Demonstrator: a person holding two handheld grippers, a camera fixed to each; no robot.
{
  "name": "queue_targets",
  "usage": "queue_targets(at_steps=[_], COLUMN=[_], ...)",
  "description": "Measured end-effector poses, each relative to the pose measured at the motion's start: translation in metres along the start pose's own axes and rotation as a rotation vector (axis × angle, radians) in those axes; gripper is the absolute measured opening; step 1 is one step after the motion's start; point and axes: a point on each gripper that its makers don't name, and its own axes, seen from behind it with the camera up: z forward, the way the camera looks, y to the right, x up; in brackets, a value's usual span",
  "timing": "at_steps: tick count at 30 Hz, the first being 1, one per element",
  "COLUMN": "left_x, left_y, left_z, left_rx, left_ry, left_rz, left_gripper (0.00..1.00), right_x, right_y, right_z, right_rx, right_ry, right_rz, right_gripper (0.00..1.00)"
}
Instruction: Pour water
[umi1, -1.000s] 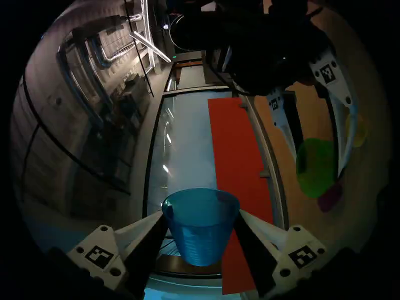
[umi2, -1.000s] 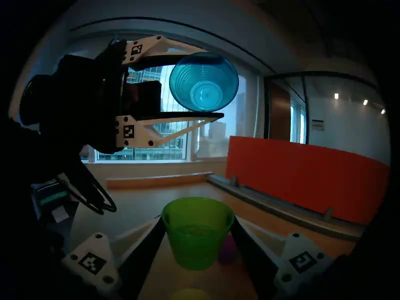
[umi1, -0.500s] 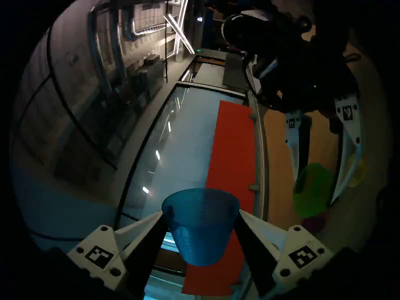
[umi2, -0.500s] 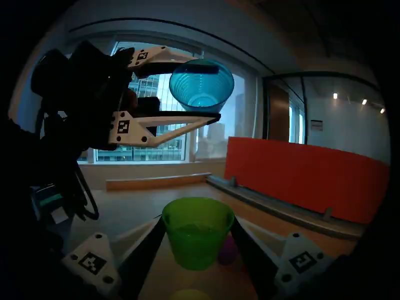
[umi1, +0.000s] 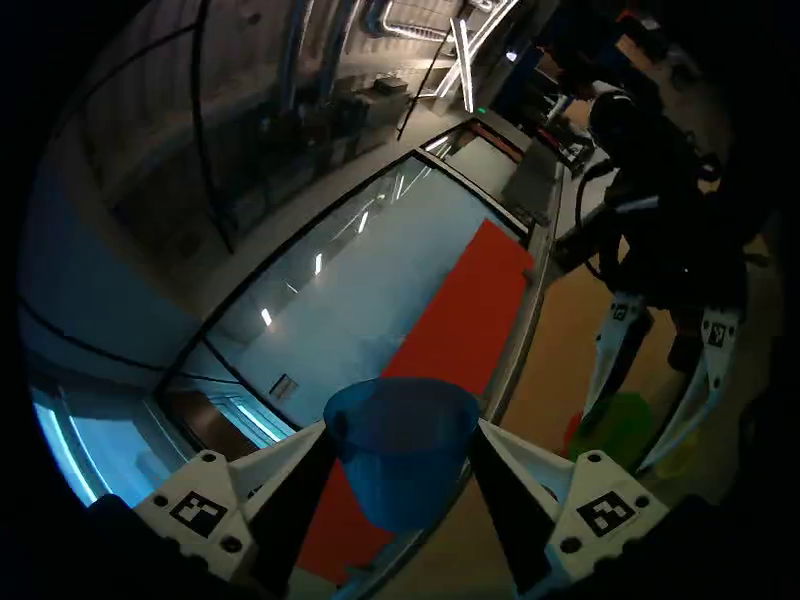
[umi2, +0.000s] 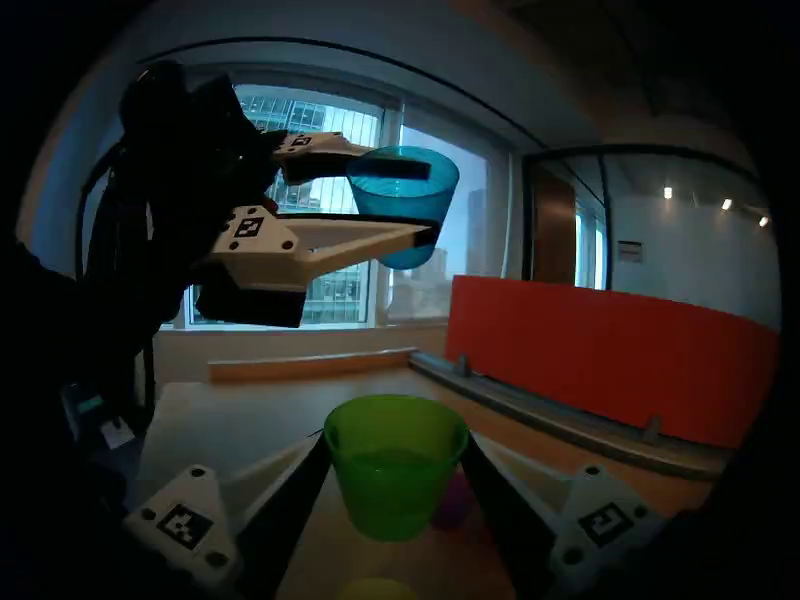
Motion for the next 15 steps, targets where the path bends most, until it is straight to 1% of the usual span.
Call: queue_targets(at_steps=[3, 7, 12, 15], left_x=[-0.001, -0.003, -0.002, -0.001], left_y=[0.000, -0.003, -0.006, -0.011], left_z=[0.000, 0.003, 0.005, 0.005], left_rx=[-0.012, -0.021, -0.031, -0.035], left_ry=[0.002, 0.005, 0.016, 0.026], left_rz=[-0.091, -0.217, -0.356, -0.448], left_gripper=[0.85, 0.85, 0.85, 0.85], right_x=[0.000, 0.000, 0.004, 0.007], right_y=[0.000, 0.001, 0.000, 0.000], right_z=[0.000, 0.000, -0.001, -0.002], right_rx=[-0.001, -0.003, -0.001, -0.002], right_ry=[0.000, 0.002, 0.007, 0.012], right_rz=[0.000, 0.000, 0.007, 0.008], right_gripper=[0.91, 0.91, 0.91, 0.91])
